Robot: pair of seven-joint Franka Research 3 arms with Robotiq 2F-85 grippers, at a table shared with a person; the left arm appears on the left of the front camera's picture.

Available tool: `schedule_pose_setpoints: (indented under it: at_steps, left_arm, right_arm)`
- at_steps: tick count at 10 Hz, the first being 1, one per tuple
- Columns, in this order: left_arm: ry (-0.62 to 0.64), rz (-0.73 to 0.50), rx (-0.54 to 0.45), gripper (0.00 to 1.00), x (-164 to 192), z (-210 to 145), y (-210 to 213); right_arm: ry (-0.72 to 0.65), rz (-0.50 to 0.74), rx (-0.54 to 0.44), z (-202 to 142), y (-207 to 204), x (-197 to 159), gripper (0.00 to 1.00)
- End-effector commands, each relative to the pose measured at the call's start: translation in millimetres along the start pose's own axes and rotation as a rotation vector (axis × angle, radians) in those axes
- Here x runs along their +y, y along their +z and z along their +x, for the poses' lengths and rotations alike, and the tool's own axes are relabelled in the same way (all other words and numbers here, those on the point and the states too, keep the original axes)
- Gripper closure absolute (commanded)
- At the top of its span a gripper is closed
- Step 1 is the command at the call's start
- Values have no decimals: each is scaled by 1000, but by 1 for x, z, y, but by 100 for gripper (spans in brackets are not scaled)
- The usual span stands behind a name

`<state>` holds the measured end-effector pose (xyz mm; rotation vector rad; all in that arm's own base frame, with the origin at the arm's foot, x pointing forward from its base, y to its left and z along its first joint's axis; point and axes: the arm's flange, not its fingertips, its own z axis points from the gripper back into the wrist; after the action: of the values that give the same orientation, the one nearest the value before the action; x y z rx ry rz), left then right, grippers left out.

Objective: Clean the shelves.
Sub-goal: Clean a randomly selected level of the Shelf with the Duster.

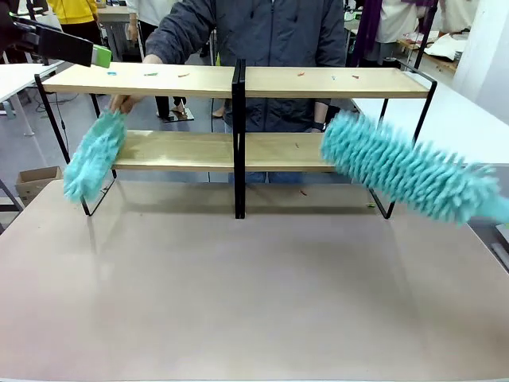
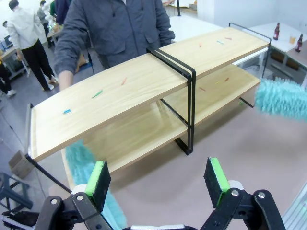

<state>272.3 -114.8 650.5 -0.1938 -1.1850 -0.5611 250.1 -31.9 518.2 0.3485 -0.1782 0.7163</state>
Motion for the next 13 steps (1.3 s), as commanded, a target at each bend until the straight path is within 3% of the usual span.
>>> schedule_pose_setpoints:
  at_steps: [1, 2, 3, 4, 5, 7, 10, 12, 13]
  left_arm:
    - [4, -2, -4, 0, 0, -1, 0]
    - [4, -2, -4, 0, 0, -1, 0]
    - [4, -2, -4, 0, 0, -1, 0]
    - [4, -2, -4, 0, 0, -1, 0]
    - [4, -2, -4, 0, 0, -1, 0]
    - [4, -2, -4, 0, 0, -1, 0]
    - [4, -2, -4, 0, 0, -1, 0]
    - [4, -2, -4, 0, 0, -1, 0]
    - [4, -2, -4, 0, 0, -1, 0]
  right_arm:
    - [-1, -83, 191, -13, 7, 14, 88]
    - [0, 0, 0, 0, 0, 0, 88]
    - [-11, -23, 128, 2, -14, 1, 88]
    - [-113, -95, 257, 12, -21, 1, 88]
    - [-147, -109, 308, 43, -54, -12, 88]
    - [-199, -111, 225, 86, -97, -39, 88]
    - [-235, -93, 71, 110, -143, -64, 88]
    - [-153, 10, 111, 130, -171, -70, 88]
    - [-144, 5, 99, 144, -184, -74, 88]
